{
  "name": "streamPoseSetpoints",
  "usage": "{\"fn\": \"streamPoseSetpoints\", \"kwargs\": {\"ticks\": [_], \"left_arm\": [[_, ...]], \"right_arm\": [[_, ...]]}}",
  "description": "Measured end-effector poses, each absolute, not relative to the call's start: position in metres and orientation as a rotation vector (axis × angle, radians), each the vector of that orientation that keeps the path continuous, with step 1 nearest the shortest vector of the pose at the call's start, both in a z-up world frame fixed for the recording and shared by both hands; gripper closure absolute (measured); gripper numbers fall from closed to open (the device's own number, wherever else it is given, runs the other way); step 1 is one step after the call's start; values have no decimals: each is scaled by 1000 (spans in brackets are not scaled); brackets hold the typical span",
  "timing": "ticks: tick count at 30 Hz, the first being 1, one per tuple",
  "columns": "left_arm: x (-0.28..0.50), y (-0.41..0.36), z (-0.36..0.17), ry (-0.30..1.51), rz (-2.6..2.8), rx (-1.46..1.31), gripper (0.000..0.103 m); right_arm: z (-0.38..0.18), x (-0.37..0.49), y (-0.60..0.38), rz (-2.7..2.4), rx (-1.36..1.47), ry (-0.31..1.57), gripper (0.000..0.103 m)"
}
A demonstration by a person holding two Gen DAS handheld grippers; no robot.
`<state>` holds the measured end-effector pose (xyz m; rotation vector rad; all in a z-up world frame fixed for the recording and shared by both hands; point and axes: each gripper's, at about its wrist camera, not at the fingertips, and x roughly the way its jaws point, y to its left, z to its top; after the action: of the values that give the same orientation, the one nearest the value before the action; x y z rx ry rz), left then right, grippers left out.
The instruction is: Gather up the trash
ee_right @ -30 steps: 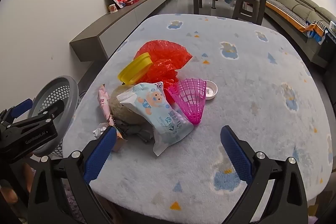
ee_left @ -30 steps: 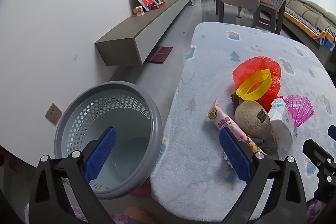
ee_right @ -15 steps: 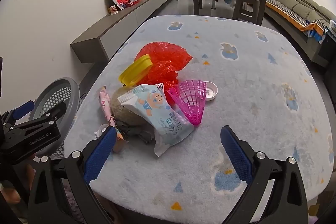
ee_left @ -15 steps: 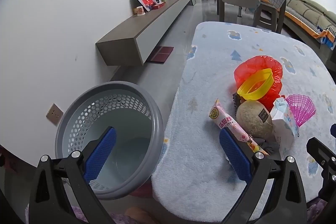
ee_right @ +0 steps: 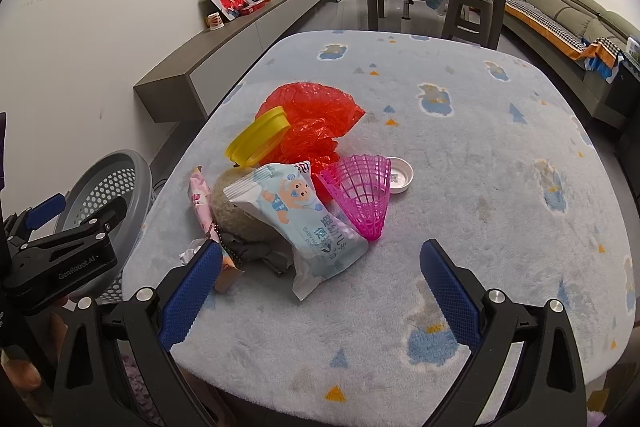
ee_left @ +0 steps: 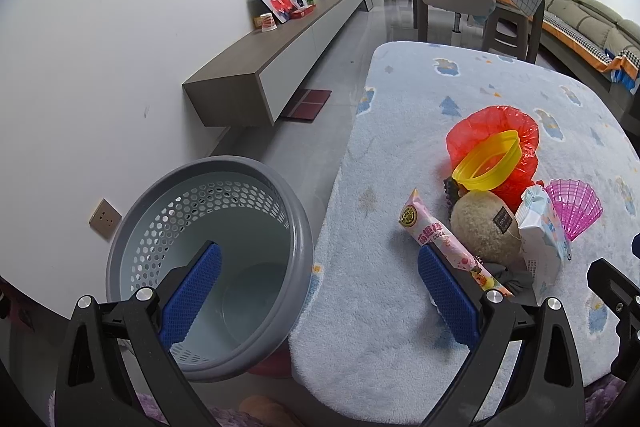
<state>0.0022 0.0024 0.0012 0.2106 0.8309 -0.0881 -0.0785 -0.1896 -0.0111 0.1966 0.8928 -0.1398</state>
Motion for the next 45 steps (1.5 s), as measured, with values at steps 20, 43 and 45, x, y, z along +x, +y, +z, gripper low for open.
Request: {"fn": "streamPoseSetpoints", "kwargs": {"ticks": [20,43,45], "left_arm": [[3,2,0,829,-86,212,6],[2,2,0,826,-85,214,6],[3,3,-1,826,-86,214,6]], "right_arm": [[-8,-78,-191,-139,203,888,8],[-8,-79,-190,-140,208,884,8],[-7,-79,-190,-139,209,884,8]]}}
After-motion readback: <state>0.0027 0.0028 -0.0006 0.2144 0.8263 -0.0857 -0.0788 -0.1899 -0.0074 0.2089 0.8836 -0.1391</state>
